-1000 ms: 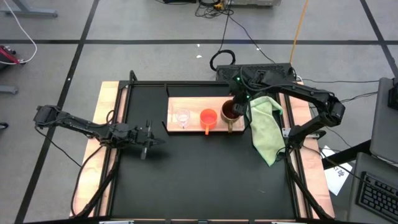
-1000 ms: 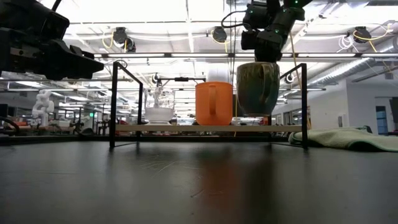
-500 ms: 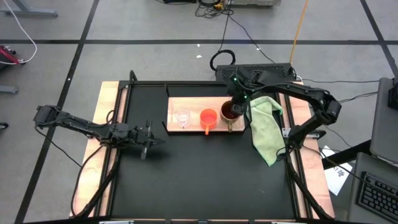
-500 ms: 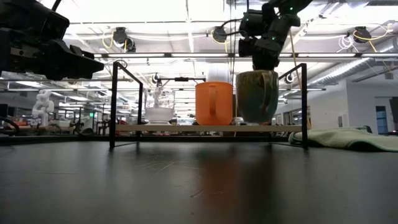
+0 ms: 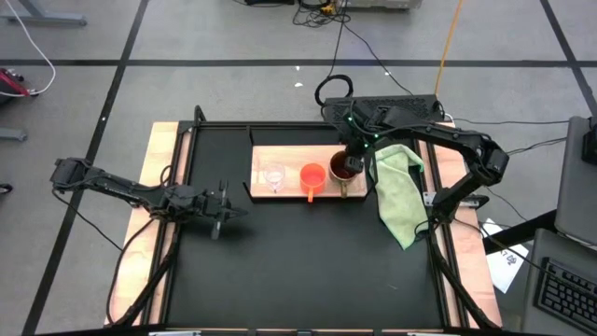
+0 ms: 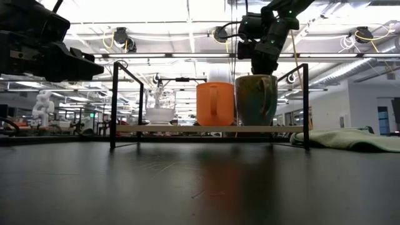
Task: Stack small to large cups/mugs on shelf
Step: Put the green mug on the shelf
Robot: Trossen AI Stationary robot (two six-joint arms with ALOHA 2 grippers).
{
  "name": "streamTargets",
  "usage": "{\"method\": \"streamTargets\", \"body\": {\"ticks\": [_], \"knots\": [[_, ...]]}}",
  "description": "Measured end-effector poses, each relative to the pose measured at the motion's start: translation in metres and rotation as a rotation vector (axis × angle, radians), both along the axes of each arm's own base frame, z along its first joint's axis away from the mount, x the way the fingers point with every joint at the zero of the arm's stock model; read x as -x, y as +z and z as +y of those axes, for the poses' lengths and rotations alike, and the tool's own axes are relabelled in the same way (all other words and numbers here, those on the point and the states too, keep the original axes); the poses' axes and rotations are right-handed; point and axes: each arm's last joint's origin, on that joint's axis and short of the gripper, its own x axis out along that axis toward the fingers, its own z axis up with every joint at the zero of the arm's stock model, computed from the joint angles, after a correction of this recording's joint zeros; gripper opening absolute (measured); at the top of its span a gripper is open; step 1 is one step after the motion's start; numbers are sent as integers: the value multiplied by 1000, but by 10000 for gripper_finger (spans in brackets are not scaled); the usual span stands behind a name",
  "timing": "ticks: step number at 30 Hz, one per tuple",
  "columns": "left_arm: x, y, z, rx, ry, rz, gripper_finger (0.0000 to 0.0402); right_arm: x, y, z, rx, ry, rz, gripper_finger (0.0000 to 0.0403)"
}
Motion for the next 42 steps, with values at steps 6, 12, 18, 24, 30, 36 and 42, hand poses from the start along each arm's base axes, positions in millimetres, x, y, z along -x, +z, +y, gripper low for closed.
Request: {"method": "streamTargets", "body": {"ticks": [6,12,18,24,30,36,42], "knots": [[0,-1,0,-1,0,6,3,-1,-1,0,3,14,4,25],[0,-1,0,-1,0,11,3,-2,-3,-1,5,21,5,25],[0,-1,0,3,0,11,3,-2,-3,-1,5,21,5,25],[0,-1,0,3,0,12,3,-2,-3,-1,6,20,6,27],[0,-1,0,6,0,12,3,-2,-3,-1,5,15,5,29],[0,-2,0,15,2,24,3,-3,-3,-2,7,14,-1,42],[0,-2,0,23,3,26,3,-4,-2,-2,16,14,-15,52]]}}
